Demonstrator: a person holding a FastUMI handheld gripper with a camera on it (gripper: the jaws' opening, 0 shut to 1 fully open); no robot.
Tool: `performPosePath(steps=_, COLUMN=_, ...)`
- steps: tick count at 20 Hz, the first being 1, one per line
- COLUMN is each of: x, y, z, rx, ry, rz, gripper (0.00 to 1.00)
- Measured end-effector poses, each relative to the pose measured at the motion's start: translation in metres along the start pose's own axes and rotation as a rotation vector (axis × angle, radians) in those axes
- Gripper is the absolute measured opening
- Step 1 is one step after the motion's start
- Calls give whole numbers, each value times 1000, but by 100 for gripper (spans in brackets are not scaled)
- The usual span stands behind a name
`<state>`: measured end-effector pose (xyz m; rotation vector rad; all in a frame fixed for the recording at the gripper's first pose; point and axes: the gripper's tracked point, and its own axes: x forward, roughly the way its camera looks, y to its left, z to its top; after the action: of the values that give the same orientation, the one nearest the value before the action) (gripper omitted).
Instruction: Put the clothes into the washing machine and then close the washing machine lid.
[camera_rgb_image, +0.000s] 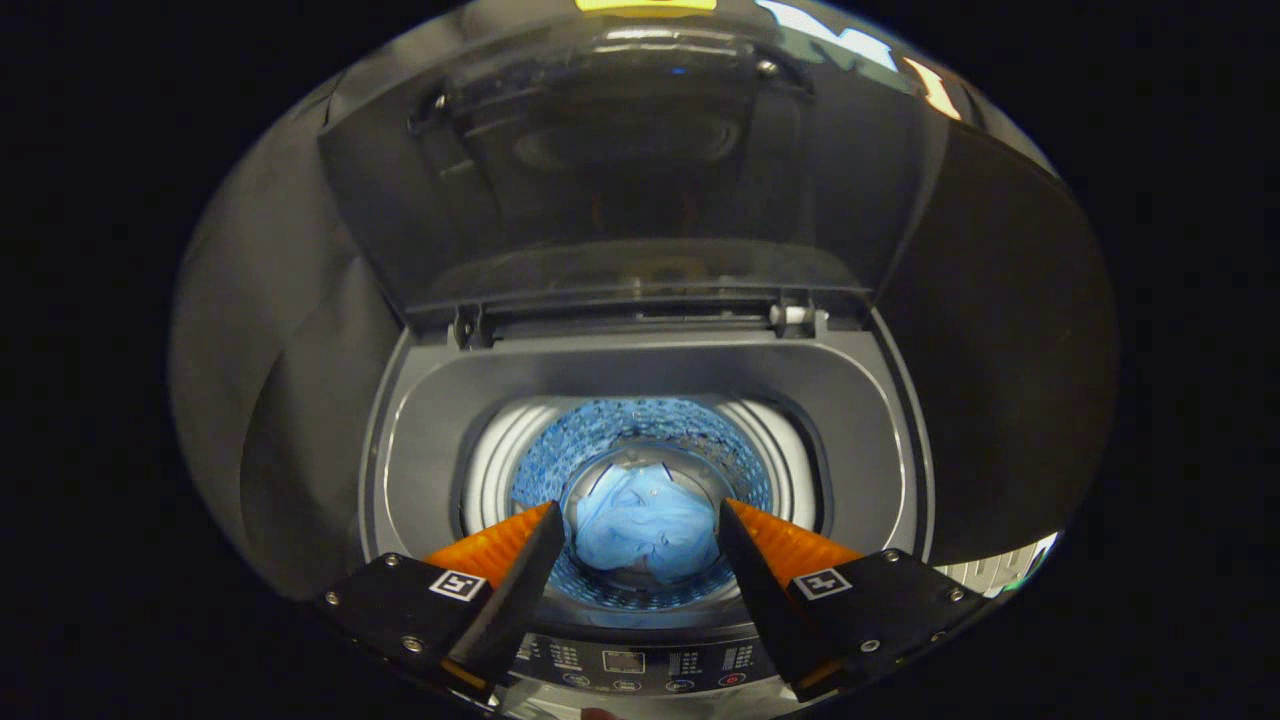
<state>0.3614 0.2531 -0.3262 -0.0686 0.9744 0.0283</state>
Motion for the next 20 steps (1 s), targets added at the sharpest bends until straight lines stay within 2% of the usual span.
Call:
performPosePath(steps=6, x=-76, y=-15, z=65, rx=-8, ry=-274, rz=-75, gripper=96)
performPosePath(steps=11, x=-150, y=-24, z=138, rx=13, ry=-483, rz=-122, gripper=95)
performPosePath(steps=13, x=-166, y=-22, z=178, rx=-4, ry=-566, rz=-126, gripper=95)
performPosePath(steps=17, x=-162, y=-15, z=246, rx=-42, ry=-620, rz=-119, gripper=95)
performPosePath(steps=20, x=-132, y=-12, z=275, rx=-51, ry=-568, rz=-104, gripper=95)
